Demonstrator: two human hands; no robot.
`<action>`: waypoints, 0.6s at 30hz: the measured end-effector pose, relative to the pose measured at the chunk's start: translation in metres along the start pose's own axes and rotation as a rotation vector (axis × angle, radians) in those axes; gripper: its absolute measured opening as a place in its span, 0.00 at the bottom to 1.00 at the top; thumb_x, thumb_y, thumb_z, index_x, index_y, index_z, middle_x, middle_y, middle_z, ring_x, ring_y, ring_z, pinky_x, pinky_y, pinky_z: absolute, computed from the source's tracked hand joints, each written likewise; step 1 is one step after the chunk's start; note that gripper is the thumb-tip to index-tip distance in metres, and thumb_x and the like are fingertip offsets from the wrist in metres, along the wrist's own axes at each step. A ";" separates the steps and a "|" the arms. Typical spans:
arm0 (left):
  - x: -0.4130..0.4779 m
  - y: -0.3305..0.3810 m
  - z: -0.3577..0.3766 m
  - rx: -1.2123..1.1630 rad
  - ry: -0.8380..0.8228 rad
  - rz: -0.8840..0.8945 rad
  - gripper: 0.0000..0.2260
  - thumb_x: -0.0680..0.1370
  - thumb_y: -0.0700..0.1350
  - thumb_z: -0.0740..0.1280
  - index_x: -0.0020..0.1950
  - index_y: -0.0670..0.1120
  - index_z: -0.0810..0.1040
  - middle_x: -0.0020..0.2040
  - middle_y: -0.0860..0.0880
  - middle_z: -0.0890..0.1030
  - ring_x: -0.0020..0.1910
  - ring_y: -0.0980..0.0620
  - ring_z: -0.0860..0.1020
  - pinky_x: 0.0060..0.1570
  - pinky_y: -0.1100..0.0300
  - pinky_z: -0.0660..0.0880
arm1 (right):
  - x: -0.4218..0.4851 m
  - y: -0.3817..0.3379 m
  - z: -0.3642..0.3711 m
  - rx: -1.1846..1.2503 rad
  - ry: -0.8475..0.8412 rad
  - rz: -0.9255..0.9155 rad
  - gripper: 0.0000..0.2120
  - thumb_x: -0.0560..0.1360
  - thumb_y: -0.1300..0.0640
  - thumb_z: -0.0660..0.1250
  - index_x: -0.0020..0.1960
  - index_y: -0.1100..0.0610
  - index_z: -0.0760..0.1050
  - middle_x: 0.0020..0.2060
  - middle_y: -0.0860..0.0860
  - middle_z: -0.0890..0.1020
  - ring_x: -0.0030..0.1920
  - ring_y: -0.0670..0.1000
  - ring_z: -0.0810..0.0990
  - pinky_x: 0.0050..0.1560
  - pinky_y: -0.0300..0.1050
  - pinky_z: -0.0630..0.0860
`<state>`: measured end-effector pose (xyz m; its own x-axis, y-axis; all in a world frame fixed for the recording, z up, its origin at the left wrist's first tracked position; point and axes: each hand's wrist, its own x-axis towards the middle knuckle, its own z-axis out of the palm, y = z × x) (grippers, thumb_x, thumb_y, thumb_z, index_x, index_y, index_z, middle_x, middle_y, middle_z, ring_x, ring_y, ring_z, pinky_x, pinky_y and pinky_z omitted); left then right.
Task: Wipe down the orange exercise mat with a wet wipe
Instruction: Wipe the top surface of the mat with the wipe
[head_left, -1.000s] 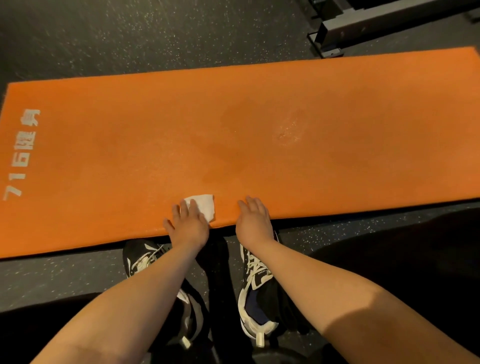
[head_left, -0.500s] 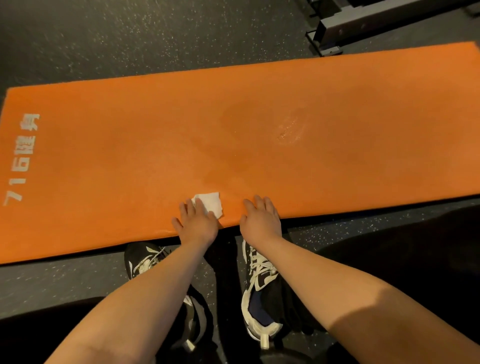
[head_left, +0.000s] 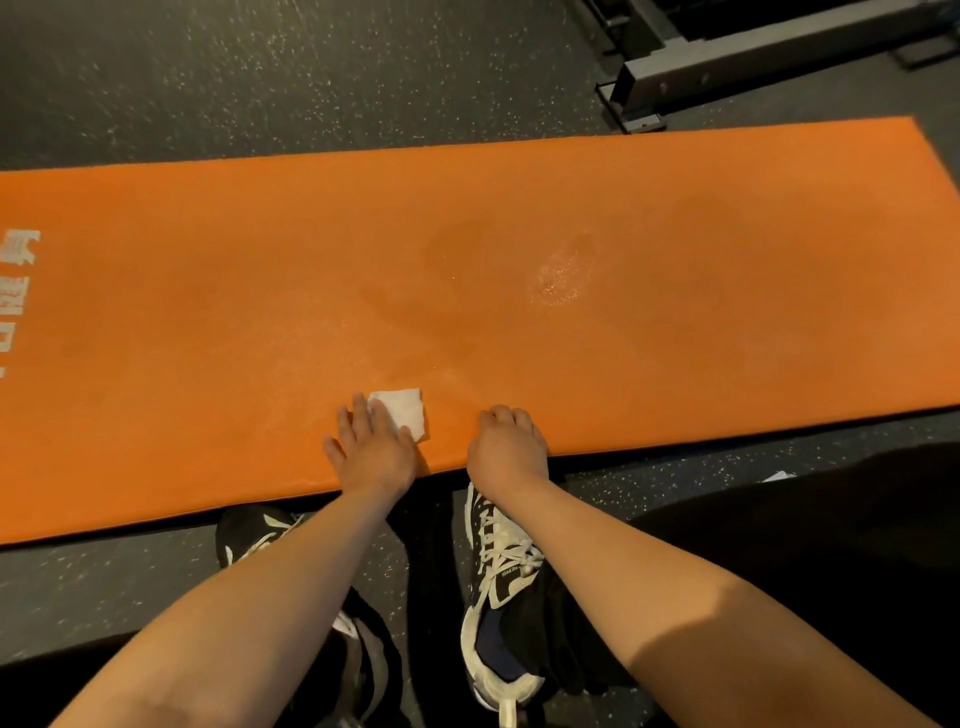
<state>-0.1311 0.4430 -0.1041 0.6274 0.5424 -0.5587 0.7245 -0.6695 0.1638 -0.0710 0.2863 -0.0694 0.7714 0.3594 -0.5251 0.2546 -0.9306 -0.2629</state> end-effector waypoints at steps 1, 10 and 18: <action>-0.006 0.008 0.004 -0.018 0.009 0.035 0.28 0.85 0.55 0.49 0.82 0.47 0.48 0.82 0.46 0.45 0.80 0.41 0.43 0.77 0.41 0.44 | 0.003 -0.002 -0.003 -0.008 -0.013 0.016 0.19 0.81 0.55 0.57 0.72 0.56 0.67 0.70 0.54 0.69 0.69 0.58 0.65 0.70 0.52 0.64; -0.010 0.023 0.009 0.063 0.007 0.372 0.24 0.86 0.53 0.47 0.82 0.52 0.53 0.83 0.51 0.50 0.81 0.49 0.49 0.77 0.39 0.43 | 0.004 0.011 0.004 0.090 0.064 0.027 0.25 0.81 0.59 0.58 0.77 0.56 0.63 0.74 0.54 0.66 0.72 0.56 0.63 0.74 0.50 0.62; -0.017 0.027 0.020 -0.019 -0.074 0.351 0.25 0.86 0.53 0.46 0.83 0.50 0.47 0.83 0.48 0.41 0.81 0.47 0.41 0.78 0.43 0.41 | 0.003 0.001 0.004 0.067 0.088 0.057 0.24 0.82 0.54 0.56 0.78 0.53 0.61 0.74 0.52 0.66 0.74 0.55 0.61 0.73 0.52 0.58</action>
<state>-0.1279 0.4052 -0.1060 0.8170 0.2427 -0.5230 0.4743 -0.7987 0.3703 -0.0710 0.2864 -0.0740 0.8325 0.2958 -0.4684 0.1718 -0.9417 -0.2893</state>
